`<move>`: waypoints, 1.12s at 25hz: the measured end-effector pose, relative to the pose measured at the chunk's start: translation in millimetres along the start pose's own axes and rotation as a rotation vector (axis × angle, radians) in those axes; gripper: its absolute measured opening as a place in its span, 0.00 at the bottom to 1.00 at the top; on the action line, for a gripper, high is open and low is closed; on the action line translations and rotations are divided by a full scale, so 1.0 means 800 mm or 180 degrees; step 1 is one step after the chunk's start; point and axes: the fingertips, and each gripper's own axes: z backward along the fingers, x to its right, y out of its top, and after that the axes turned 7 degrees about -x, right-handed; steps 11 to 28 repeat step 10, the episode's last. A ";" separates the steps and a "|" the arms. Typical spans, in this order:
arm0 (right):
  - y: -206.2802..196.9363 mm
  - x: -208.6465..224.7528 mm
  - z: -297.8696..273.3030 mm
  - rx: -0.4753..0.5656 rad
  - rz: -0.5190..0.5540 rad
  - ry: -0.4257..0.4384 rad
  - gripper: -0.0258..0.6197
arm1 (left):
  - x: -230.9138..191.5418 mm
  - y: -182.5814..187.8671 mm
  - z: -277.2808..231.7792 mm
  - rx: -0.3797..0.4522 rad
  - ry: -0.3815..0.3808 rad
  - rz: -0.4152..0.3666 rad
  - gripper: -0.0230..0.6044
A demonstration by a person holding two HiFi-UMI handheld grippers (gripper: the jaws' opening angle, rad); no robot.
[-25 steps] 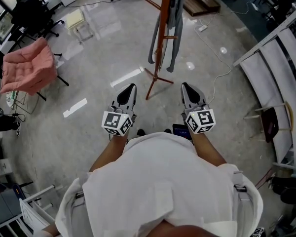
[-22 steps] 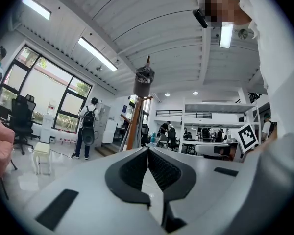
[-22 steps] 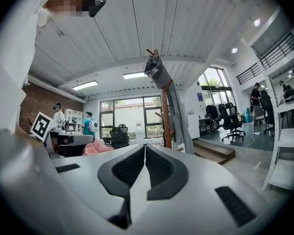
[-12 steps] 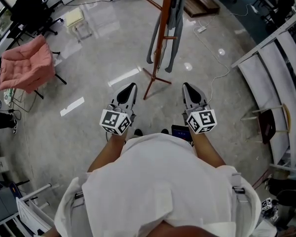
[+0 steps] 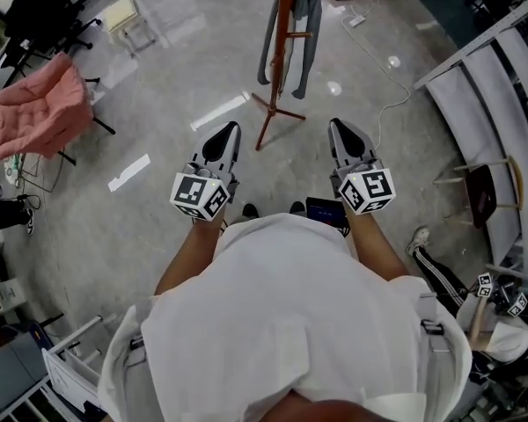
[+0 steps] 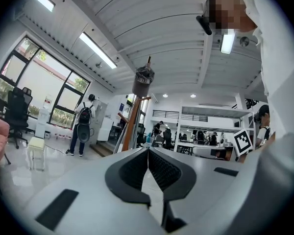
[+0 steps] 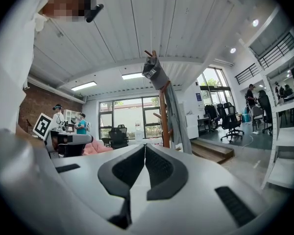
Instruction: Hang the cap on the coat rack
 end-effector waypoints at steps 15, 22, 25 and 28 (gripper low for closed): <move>-0.007 -0.011 -0.010 -0.0013 -0.0005 -0.0025 0.08 | -0.012 0.000 0.003 -0.0023 -0.0088 0.0014 0.07; -0.007 -0.011 -0.010 -0.0013 -0.0005 -0.0025 0.08 | -0.012 0.000 0.003 -0.0023 -0.0088 0.0014 0.07; -0.007 -0.011 -0.010 -0.0013 -0.0005 -0.0025 0.08 | -0.012 0.000 0.003 -0.0023 -0.0088 0.0014 0.07; -0.007 -0.011 -0.010 -0.0013 -0.0005 -0.0025 0.08 | -0.012 0.000 0.003 -0.0023 -0.0088 0.0014 0.07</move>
